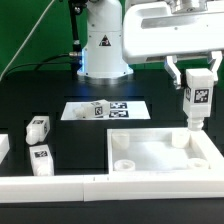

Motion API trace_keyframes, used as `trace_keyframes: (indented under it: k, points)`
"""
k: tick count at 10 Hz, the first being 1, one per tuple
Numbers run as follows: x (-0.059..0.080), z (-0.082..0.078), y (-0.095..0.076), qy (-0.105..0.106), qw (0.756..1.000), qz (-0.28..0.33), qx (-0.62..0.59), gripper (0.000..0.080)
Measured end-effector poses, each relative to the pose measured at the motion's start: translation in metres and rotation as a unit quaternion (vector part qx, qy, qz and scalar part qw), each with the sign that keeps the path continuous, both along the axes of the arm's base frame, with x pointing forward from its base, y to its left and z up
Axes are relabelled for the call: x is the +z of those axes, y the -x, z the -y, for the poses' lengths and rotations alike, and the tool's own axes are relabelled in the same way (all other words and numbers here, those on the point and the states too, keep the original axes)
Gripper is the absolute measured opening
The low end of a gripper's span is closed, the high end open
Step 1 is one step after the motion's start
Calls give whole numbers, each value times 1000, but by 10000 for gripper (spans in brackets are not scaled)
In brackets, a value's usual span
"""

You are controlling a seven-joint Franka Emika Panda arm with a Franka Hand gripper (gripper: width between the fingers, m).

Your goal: Assemble one leg

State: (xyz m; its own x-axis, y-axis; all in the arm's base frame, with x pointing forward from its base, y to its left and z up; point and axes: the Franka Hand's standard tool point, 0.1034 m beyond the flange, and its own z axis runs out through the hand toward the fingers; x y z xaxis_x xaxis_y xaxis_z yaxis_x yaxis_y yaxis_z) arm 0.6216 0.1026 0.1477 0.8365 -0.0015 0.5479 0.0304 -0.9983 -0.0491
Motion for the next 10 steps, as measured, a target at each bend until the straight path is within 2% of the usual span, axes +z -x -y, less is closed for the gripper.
trace_keyframes:
  k: [2, 3, 6, 10]
  points:
    - [-18, -6, -3, 5, 1000, 9, 5, 285]
    - [-24, -3, -6, 10, 1000, 13, 7, 285]
    - [-39, -2, -6, 19, 1000, 21, 13, 285]
    - [-53, -6, -3, 20, 1000, 12, 16, 285]
